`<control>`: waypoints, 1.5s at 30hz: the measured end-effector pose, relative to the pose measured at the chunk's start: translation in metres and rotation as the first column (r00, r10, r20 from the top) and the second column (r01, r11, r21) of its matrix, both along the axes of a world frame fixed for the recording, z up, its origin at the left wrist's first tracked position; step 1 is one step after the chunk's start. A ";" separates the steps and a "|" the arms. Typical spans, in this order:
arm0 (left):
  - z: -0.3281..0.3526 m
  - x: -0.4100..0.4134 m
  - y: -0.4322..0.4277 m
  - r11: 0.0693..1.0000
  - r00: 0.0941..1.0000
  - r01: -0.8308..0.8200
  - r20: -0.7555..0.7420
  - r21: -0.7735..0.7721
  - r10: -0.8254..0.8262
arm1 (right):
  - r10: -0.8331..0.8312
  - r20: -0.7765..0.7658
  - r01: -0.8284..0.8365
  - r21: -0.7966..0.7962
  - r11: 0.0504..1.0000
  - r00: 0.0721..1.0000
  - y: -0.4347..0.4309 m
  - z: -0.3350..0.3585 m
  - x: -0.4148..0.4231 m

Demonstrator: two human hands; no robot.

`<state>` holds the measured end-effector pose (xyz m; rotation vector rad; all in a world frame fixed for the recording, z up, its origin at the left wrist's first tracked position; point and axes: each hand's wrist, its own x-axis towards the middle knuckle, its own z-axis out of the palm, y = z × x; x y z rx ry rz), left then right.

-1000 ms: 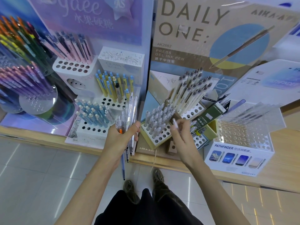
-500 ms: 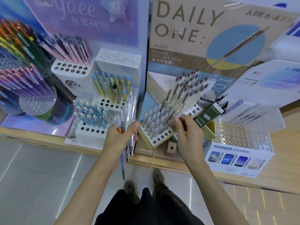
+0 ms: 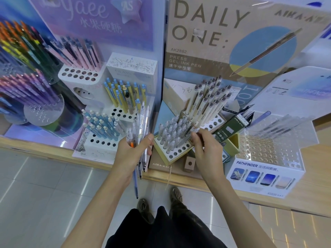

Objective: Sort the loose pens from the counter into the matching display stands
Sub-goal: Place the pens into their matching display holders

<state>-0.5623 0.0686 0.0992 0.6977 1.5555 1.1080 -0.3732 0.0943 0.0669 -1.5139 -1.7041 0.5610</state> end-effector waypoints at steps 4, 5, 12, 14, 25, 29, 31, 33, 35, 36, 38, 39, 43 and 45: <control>-0.003 0.001 0.001 1.000 1.000 -0.015 0.003 0.007 0.015 | -0.003 0.002 0.003 -0.005 1.000 1.000 0.002 0.002 -0.001; -0.004 0.001 0.001 1.000 1.000 -0.015 0.004 0.012 0.015 | -0.001 0.005 0.001 -0.002 1.000 1.000 0.003 0.003 -0.001; -0.007 0.001 0.001 0.999 1.000 -0.014 0.004 0.034 0.014 | 0.027 0.072 -0.027 0.002 1.000 0.997 -0.002 0.001 -0.002; -0.007 0.000 0.000 0.999 1.000 -0.014 0.008 0.034 0.013 | 0.110 0.142 -0.109 -0.012 0.994 0.984 -0.002 0.000 -0.004; -0.007 0.006 -0.003 0.999 0.999 0.040 -0.005 0.030 -0.040 | 0.129 0.084 -0.107 -0.228 0.968 0.988 0.006 -0.005 -0.010; -0.004 0.008 -0.005 0.996 0.997 0.066 0.025 0.058 -0.067 | 0.139 0.075 -0.109 -0.312 0.944 0.987 0.005 -0.002 -0.009; -0.001 0.008 -0.004 0.996 0.993 0.061 0.096 0.071 -0.068 | 0.082 0.055 -0.064 -0.278 0.959 0.995 -0.002 0.004 -0.011; 0.002 0.007 -0.003 0.996 0.986 0.063 0.149 0.059 -0.071 | 0.021 -0.068 -0.032 -0.167 0.985 0.997 -0.010 0.018 -0.017; 0.004 0.006 -0.003 0.997 0.982 0.065 0.173 0.043 -0.071 | 0.026 -0.233 -0.061 -0.142 0.988 0.972 -0.011 0.035 -0.027; 0.005 0.006 -0.003 0.997 0.980 0.062 0.187 0.038 -0.068 | 0.041 -0.299 -0.098 -0.179 0.979 0.953 -0.008 0.043 -0.032; 0.006 0.005 -0.003 0.997 0.972 0.064 0.222 0.049 -0.074 | 0.081 -0.386 -0.198 -0.276 0.941 0.919 0.001 0.058 -0.043; 0.007 0.004 -0.003 0.995 0.966 0.074 0.244 0.064 -0.088 | 0.094 -0.418 -0.243 -0.318 0.917 0.904 0.005 0.063 -0.047; 0.013 0.000 -0.001 0.985 0.938 0.137 0.307 0.102 -0.162 | 0.024 -0.561 -0.314 -0.427 0.848 0.828 0.017 0.074 -0.052; 0.014 -0.003 0.000 0.981 0.931 0.152 0.317 0.118 -0.182 | -0.037 -0.637 -0.333 -0.452 0.828 0.770 0.020 0.075 -0.050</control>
